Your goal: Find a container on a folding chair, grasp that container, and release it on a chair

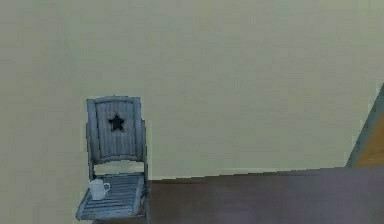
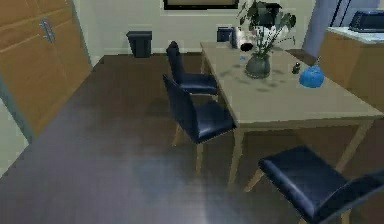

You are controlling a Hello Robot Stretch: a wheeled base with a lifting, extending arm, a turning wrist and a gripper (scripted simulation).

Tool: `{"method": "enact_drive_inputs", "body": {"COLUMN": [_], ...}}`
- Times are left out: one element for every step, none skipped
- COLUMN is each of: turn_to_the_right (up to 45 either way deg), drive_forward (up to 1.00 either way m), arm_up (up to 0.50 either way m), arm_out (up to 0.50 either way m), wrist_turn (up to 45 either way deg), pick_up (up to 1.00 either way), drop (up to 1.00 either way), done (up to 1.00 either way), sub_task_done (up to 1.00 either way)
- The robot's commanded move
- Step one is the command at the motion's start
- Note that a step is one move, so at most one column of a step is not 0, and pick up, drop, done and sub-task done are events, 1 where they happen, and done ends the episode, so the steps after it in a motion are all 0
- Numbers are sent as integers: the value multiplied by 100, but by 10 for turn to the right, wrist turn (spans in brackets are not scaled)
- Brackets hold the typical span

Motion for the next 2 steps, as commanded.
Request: {"method": "enact_drive_inputs", "body": {"turn_to_the_right": [-150,0], "drive_forward": [0,5], "arm_up": [0,0], "arm_out": [0,0], "wrist_turn": [0,0], "pick_up": [0,0], "drop": [0,0], "done": [0,0], "sub_task_done": [0,0]}}
